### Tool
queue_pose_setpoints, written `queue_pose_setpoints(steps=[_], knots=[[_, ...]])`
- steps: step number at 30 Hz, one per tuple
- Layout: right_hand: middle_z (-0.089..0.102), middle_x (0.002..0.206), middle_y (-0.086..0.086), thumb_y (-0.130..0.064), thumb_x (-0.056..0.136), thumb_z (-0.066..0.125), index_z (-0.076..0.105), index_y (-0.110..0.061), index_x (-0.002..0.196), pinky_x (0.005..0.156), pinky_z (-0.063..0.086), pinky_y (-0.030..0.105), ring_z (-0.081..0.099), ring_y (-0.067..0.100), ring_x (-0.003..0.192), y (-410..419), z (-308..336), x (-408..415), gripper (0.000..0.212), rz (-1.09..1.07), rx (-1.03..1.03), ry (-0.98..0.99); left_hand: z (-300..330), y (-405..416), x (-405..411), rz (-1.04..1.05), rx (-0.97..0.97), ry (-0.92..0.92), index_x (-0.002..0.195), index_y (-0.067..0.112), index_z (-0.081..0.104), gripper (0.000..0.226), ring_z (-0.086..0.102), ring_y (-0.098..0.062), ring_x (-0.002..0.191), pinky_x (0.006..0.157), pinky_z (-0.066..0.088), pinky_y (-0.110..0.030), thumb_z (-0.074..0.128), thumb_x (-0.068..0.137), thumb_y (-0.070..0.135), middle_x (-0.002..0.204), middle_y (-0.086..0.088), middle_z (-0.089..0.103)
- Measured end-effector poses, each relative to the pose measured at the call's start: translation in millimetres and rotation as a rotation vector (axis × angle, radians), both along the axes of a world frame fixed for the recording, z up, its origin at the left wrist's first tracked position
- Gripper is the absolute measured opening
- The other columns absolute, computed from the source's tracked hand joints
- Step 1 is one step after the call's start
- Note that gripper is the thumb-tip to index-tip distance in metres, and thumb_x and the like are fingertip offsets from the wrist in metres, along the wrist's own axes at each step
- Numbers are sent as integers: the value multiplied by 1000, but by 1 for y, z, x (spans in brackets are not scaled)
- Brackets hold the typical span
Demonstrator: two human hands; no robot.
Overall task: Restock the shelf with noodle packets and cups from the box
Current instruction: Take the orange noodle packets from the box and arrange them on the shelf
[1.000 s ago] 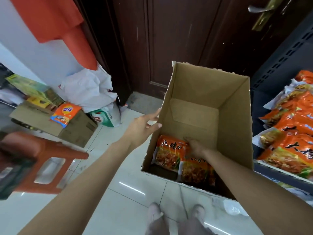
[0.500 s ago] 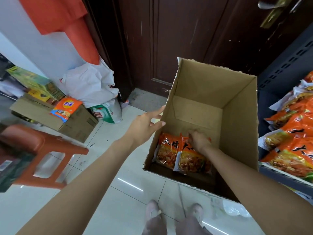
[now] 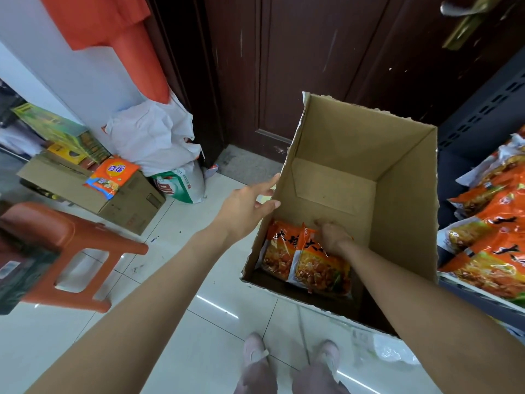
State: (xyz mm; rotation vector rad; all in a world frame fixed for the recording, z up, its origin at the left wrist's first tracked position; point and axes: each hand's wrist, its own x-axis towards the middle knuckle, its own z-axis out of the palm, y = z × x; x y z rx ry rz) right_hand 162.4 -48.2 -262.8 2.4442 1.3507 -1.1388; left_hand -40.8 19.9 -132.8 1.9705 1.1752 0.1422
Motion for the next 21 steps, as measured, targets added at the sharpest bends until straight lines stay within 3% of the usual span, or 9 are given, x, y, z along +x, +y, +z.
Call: queue_pose_setpoints(steps=[4,10,16,18,21], knots=[[58,125,14,-32,97,48,55,-9,125,96,43,35,54,29,116,-3,-3,6,37,-52,-24,43,-1,0,1,5,0,9,145,38,26,54,60,-15,106,97,45,-35,49,96,35,137,6,52],[67,98,11,-26,84,68,67,-8,97,86,50,39,62,26,94,-8,1,5,21,-157,137,-27,-1,1,0,3,5,5,145,39,26,54,59,-15,105,96,45,-34,49,96,35,137,5,52],[68,105,4,-30,81,71,72,-22,90,93,48,42,60,22,102,-14,54,15,12,-130,294,-26,7,-2,3,-15,43,-10,147,34,21,61,60,-15,100,93,46,-33,52,95,30,134,-1,55],[66,108,3,-28,81,72,73,-24,90,93,46,40,57,24,108,-18,80,19,10,-118,353,-42,12,-2,8,-6,80,-25,148,30,21,65,59,-20,111,95,46,-34,56,93,29,134,-3,54],[70,100,0,-24,81,72,74,-24,87,89,47,37,61,21,100,-23,120,22,6,-66,520,-113,23,-1,20,11,215,-62,142,22,37,55,46,-22,127,104,40,-36,59,92,28,139,-3,49]])
